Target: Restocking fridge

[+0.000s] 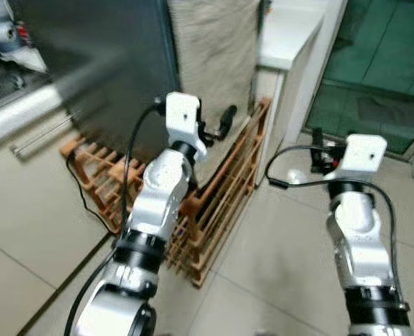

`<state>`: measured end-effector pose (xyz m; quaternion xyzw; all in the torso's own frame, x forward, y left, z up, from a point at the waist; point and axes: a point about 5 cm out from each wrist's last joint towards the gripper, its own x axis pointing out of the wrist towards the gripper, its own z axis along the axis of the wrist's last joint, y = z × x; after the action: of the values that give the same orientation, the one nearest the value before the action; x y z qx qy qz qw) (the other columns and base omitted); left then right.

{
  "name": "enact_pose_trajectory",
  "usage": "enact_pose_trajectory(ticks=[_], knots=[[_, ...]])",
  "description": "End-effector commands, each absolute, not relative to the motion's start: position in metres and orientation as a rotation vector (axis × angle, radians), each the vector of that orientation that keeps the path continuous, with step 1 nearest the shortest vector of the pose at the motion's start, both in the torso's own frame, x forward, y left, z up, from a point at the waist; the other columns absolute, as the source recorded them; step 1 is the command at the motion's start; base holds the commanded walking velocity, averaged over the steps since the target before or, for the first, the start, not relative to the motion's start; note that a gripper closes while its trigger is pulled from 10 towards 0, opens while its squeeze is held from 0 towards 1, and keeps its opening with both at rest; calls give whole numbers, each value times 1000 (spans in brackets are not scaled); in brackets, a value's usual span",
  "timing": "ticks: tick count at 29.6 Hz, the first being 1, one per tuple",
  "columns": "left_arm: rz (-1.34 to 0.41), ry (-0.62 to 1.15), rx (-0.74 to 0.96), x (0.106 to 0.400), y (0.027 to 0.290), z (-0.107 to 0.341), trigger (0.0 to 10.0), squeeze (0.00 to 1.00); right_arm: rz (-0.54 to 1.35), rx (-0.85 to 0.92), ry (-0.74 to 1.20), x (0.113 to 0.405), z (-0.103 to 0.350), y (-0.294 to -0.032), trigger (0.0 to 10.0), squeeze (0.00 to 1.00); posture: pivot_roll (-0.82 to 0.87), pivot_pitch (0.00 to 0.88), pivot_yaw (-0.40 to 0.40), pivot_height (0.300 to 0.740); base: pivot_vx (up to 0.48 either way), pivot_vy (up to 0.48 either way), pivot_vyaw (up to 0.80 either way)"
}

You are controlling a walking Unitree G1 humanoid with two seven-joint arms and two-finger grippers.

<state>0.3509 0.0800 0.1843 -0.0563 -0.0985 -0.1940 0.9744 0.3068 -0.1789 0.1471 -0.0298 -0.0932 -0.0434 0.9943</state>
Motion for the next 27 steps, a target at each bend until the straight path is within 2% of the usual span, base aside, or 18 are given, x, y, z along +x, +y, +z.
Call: enact_pose_trajectory(ticks=[1, 9, 13, 19, 27], knots=[[-401, -217, -108, 350, 76, 189, 10000, 0, -102, -72, -205, 305, 151, -185, 10000, 0, -140, 0, 36, 740, 0, 0, 0], [-292, -180, -95, 356, 94, 185, 10000, 0, -101, -73, -201, 305, 151, -186, 10000, 0, -135, 0, 33, 740, 0, 0, 0], [-251, -117, -6, 375, 87, 183, 10000, 0, -94, -69, -209, 305, 155, -184, 10000, 0, -131, 0, 17, 740, 0, 0, 0], [-230, -107, -18, 397, 89, 204, 10000, 0, -83, -80, -211, 297, 156, -185, 10000, 0, -162, 0, 44, 740, 0, 0, 0], [-251, -130, -94, 404, 80, 220, 10000, 0, -99, -84, -200, 284, 153, -186, 10000, 0, -202, 0, 66, 740, 0, 0, 0]])
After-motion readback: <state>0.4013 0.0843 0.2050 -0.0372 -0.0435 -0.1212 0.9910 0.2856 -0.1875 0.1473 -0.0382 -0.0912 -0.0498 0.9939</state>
